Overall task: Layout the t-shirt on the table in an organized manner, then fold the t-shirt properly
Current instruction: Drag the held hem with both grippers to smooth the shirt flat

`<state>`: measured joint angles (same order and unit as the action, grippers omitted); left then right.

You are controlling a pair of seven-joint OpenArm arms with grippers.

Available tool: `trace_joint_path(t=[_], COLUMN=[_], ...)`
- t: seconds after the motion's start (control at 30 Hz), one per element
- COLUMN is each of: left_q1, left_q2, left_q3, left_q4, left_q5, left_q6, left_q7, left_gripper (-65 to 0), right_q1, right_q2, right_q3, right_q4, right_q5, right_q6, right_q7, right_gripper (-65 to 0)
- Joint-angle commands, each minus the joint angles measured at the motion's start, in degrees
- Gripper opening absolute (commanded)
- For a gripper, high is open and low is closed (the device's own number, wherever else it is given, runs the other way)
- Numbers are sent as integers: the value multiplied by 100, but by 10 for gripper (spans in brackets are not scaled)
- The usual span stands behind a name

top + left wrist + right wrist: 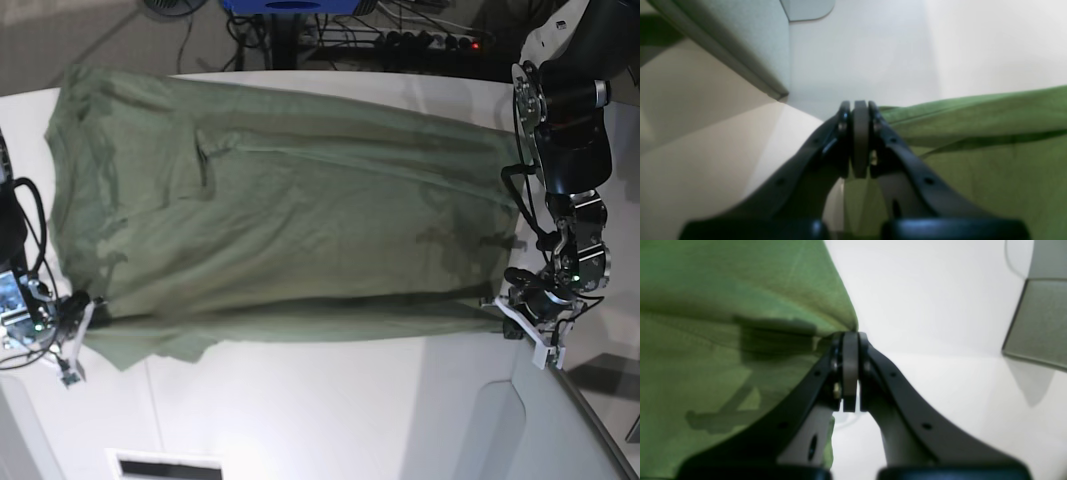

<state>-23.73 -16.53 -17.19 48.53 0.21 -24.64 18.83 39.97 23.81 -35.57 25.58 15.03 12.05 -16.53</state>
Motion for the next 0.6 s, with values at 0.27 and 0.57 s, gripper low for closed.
trace_joint_path(t=[0.27, 0.57], left_q1=[-137, -137], left_q2=[-74, -92], left_q3=[-8, -70], left_q4=[109, 101], left_q5=[-60, -104], left_q6=[7, -10], left_q7=[-156, -164], left_gripper=[-650, -650], right_q1=[52, -115], right_q2=[-82, -118], right_q3=[54, 239], right_q4=[57, 119], right_q5=[-30, -21], right_q6=[-67, -67], right_q7=[102, -136], right_gripper=[-650, -650])
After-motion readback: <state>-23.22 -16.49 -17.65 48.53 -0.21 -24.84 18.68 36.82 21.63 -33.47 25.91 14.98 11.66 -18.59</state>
